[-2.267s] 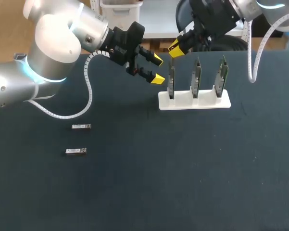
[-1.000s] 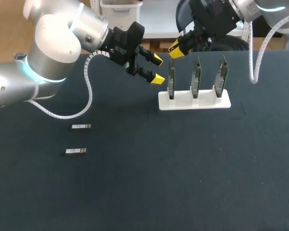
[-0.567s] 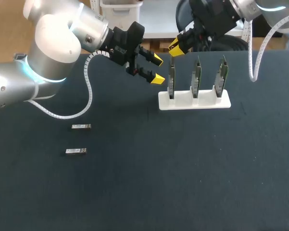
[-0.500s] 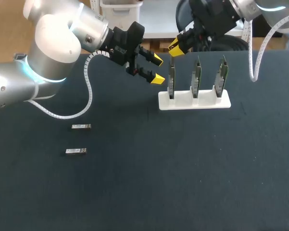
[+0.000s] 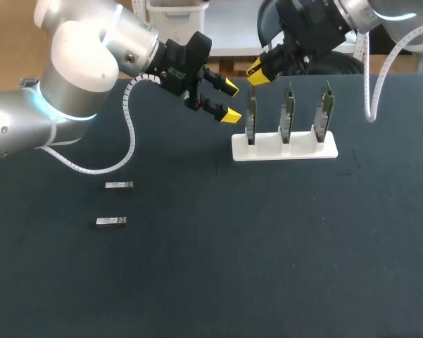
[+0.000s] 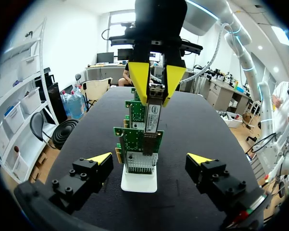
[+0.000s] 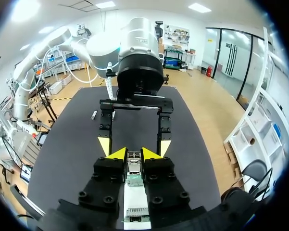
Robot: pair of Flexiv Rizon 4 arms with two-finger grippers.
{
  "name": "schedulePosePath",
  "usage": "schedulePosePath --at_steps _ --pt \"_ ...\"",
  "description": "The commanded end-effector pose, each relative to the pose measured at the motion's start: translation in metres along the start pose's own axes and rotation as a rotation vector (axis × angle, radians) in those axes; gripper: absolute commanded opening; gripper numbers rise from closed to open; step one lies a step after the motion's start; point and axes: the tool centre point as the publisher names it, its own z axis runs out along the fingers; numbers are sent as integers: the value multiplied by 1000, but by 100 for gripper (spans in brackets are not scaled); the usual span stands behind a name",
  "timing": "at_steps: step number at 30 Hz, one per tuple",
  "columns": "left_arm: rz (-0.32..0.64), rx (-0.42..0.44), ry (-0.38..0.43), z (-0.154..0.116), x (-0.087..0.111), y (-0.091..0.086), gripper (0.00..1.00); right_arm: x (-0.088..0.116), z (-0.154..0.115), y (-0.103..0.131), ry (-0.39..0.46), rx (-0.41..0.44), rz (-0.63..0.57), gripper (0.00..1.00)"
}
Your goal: Pick up the optical module with the left hand, and insert it into the network port with the right hand.
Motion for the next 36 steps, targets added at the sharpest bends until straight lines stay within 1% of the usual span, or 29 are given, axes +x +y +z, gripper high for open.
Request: schedulePosePath --at_steps 1,11,12,13,22,27,33,34,35,36 --pt "-2 1 4 0 -1 1 100 2 1 1 0 0 3 0" --pt "-2 1 4 0 -1 1 100 6 3 2 3 -6 22 0" --pt "-2 1 4 0 -1 1 100 6 3 3 1 -6 26 67" --pt "-2 1 4 0 -1 1 100 5 3 3 -7 -7 31 100" --pt "-2 1 4 0 -1 1 100 3 -7 5 -64 -20 71 100" --pt "-2 1 4 0 -1 1 100 1 -19 7 -125 -54 94 100" --pt "-2 1 4 0 -1 1 100 0 -23 9 -126 -53 88 100" --pt "-2 1 4 0 -1 1 100 0 -24 10 -126 -51 86 47" --pt "-2 1 4 0 -1 1 100 0 -23 11 -125 -49 85 15" --pt "-2 1 4 0 -1 1 100 0 -23 11 -124 -48 84 0"
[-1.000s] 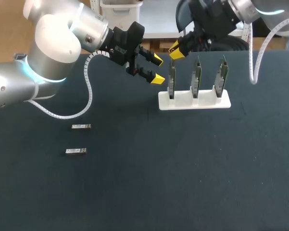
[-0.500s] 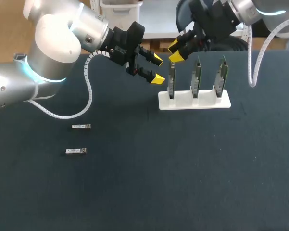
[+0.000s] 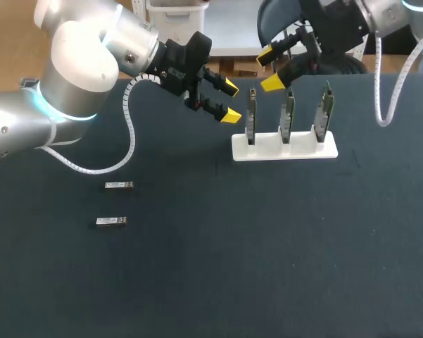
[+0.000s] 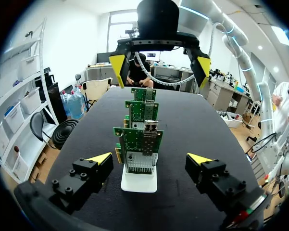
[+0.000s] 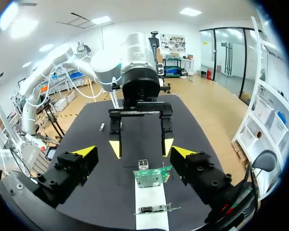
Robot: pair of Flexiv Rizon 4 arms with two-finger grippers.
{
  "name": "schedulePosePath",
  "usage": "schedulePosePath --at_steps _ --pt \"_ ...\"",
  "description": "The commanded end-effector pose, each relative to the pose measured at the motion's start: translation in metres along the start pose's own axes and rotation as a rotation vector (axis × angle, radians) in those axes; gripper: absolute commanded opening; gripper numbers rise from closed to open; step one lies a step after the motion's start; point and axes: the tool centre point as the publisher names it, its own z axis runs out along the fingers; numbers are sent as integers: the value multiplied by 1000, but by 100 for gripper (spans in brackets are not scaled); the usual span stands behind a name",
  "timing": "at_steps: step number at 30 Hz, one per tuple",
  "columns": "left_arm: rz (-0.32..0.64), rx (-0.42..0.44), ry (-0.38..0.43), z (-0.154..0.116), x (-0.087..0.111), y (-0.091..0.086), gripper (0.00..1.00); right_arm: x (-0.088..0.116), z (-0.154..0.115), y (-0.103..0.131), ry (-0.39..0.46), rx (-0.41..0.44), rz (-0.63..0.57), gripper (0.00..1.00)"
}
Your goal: Pick up the optical module with the left hand, and insert it into the network port with the right hand.
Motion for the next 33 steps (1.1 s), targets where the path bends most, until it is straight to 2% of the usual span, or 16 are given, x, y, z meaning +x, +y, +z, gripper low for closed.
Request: schedulePosePath --at_steps 1,9,24,33 --pt "-2 1 4 0 -1 1 100 0 2 3 4 6 -5 0" --pt "-2 1 4 0 -1 1 100 3 9 3 14 5 1 0" --pt "-2 1 4 0 -1 1 100 13 25 -18 43 -9 34 0" --pt "-2 1 4 0 -1 1 100 14 34 -21 53 -24 40 0"
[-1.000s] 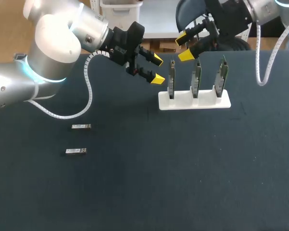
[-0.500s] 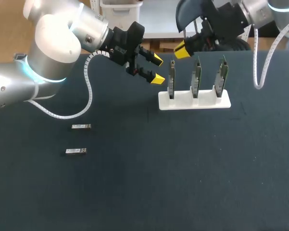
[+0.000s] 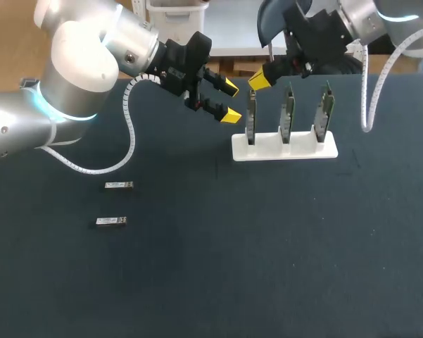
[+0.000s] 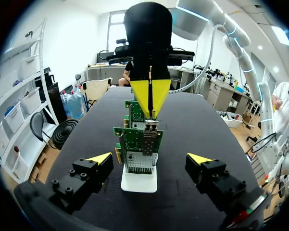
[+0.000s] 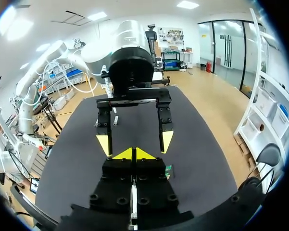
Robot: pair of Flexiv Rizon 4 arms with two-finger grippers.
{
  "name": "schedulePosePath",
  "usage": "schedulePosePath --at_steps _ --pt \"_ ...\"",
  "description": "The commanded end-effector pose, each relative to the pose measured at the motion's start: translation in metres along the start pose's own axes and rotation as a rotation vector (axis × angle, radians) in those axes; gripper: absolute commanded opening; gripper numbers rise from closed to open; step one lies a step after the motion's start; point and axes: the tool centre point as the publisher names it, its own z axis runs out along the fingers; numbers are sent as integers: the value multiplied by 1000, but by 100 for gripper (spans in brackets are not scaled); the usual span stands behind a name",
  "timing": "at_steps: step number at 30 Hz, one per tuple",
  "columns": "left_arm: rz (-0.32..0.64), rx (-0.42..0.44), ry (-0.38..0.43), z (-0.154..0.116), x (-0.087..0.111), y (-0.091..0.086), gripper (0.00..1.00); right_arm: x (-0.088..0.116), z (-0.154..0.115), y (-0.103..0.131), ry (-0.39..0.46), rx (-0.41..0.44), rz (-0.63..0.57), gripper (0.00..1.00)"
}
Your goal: Pick up the optical module with the left hand, and insert it into the network port with the right hand.
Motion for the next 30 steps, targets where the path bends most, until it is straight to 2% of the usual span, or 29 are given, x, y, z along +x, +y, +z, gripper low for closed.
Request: schedulePosePath --at_steps 1,20,30 --pt "-2 1 4 0 -1 1 100 -3 2 -7 2 -17 -2 0" --pt "-2 1 4 0 -1 1 100 11 12 -8 49 -15 26 0" --pt "-2 1 4 0 -1 1 100 18 16 -6 46 -15 51 0"
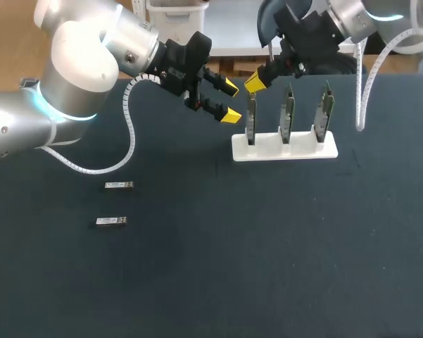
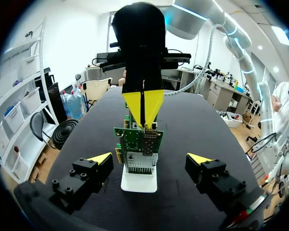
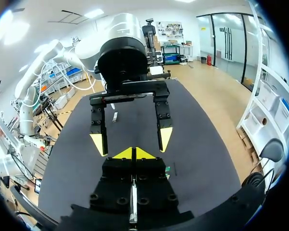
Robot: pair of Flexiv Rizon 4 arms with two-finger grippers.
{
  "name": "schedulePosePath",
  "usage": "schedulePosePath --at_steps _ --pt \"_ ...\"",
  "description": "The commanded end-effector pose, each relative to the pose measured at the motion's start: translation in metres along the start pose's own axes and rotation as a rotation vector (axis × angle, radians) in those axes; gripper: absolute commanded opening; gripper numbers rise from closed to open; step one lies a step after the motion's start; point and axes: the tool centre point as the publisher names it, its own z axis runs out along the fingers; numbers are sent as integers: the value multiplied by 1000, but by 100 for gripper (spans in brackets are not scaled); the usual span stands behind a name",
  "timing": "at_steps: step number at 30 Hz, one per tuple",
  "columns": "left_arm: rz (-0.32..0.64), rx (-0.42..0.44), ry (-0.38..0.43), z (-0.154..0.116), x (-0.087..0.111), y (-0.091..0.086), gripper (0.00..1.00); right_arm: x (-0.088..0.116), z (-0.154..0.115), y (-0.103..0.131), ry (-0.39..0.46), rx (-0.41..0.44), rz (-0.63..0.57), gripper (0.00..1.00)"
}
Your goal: Pick up the optical module with the left hand, and insert it into the network port with the right hand.
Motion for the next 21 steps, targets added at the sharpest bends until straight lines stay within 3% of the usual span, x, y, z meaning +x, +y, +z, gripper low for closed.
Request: schedulePosePath --at_steps 1,10,21 --pt "-2 1 4 0 -1 1 100 11 8 -1 -4 2 5 0" --pt "-2 1 4 0 -1 1 100 0 -5 3 -105 -5 13 0" --pt "-2 1 4 0 -1 1 100 -19 -41 7 -227 -5 -19 0"
